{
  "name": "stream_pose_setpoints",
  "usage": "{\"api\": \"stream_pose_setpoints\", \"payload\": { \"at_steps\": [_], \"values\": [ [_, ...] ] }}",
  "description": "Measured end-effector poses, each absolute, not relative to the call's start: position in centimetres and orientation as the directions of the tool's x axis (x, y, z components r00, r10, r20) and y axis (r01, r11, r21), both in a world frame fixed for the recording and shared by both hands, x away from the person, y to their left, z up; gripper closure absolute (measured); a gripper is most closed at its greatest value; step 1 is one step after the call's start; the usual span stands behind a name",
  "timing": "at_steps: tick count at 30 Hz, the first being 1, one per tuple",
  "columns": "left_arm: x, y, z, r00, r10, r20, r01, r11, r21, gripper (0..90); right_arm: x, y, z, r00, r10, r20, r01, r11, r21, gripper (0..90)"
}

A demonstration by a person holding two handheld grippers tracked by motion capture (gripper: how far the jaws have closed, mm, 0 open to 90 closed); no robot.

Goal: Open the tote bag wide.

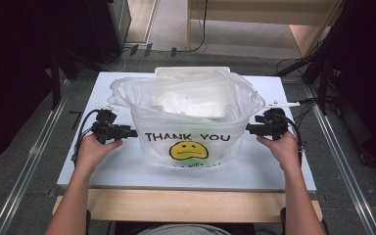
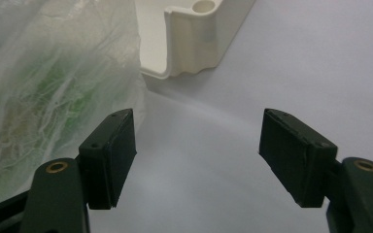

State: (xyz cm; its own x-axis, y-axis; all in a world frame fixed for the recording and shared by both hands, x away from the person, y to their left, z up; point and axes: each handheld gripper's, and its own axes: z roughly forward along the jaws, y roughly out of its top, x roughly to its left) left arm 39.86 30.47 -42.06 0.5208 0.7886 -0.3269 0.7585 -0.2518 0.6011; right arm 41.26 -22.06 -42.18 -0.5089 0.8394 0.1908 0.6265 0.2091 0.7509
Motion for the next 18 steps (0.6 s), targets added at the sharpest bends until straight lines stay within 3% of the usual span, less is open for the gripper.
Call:
{"api": "stream_pose_setpoints", "payload": {
  "at_steps": [8, 18],
  "values": [
    [39.84, 30.44, -41.74, 0.538, 0.771, -0.341, 0.751, -0.254, 0.610, 38.2, 41.32, -21.68, -42.12, -0.509, 0.841, 0.185, 0.639, 0.226, 0.735, 31.7],
    [39.86, 30.10, -41.16, 0.544, 0.777, -0.317, 0.742, -0.269, 0.614, 44.7, 40.94, -21.58, -41.23, -0.511, 0.841, 0.179, 0.628, 0.223, 0.746, 31.2]
  ]
}}
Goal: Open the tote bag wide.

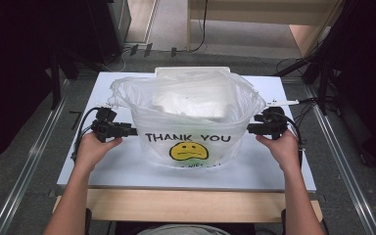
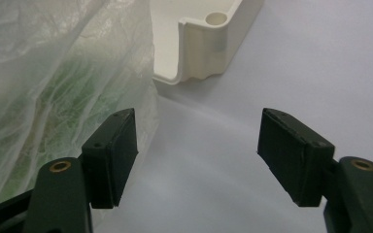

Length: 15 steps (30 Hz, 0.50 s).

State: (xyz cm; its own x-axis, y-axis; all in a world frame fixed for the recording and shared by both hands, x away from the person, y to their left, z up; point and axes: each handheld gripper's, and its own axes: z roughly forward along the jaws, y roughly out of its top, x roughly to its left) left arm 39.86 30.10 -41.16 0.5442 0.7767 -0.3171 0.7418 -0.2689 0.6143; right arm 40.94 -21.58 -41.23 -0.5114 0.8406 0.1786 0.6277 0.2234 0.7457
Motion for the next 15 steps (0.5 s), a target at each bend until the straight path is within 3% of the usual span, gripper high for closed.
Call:
{"api": "stream_pose_setpoints", "payload": {
  "at_steps": [15],
  "values": [
    [40.19, 29.75, -41.25, 0.560, 0.765, -0.318, 0.738, -0.286, 0.611, 44.2, 40.89, -22.24, -41.42, -0.496, 0.849, 0.185, 0.657, 0.227, 0.719, 32.6]
  ]
}}
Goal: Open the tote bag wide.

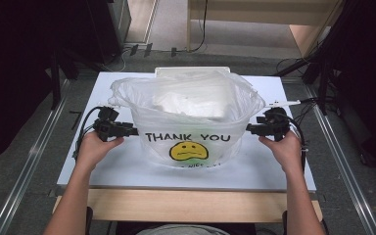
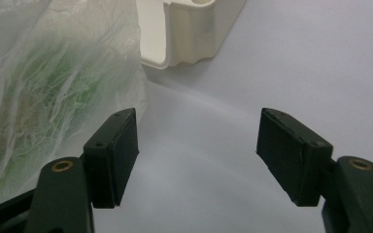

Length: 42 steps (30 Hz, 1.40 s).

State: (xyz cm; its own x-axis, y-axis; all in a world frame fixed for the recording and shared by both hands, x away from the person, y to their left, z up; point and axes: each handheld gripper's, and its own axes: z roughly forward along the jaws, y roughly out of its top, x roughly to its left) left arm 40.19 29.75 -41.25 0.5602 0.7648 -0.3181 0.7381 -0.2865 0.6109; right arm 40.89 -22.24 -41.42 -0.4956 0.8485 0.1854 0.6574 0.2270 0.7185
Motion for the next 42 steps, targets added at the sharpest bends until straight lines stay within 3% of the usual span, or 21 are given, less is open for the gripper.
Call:
{"api": "stream_pose_setpoints", "payload": {
  "at_steps": [42],
  "values": [
    [40.18, 30.08, -41.60, 0.552, 0.760, -0.343, 0.753, -0.278, 0.596, 40.6, 41.04, -21.98, -41.42, -0.519, 0.827, 0.215, 0.669, 0.236, 0.705, 35.3]
  ]
}}
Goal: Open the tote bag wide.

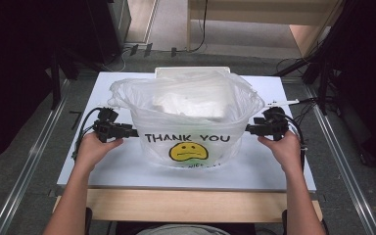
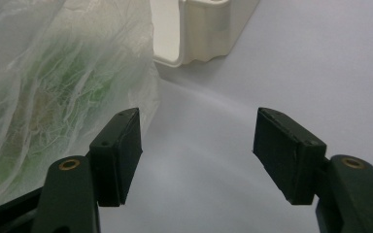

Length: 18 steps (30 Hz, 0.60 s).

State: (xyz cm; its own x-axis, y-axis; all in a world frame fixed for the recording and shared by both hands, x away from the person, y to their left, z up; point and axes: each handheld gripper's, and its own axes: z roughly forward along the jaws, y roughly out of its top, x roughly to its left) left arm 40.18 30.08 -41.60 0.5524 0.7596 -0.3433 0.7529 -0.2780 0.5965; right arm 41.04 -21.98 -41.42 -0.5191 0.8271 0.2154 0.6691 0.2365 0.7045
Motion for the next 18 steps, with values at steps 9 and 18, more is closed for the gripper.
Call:
{"api": "stream_pose_setpoints", "payload": {
  "at_steps": [9, 18],
  "values": [
    [40.9, 31.9, -40.5, 0.552, 0.738, -0.387, 0.754, -0.243, 0.611, 51.2, 41.0, -22.5, -40.5, -0.528, 0.817, 0.230, 0.653, 0.218, 0.725, 38.2],
    [42.0, 32.7, -38.3, 0.574, 0.702, -0.421, 0.746, -0.237, 0.622, 66.7, 41.9, -23.0, -37.7, -0.571, 0.790, 0.222, 0.623, 0.242, 0.744, 42.1]
  ]
}}
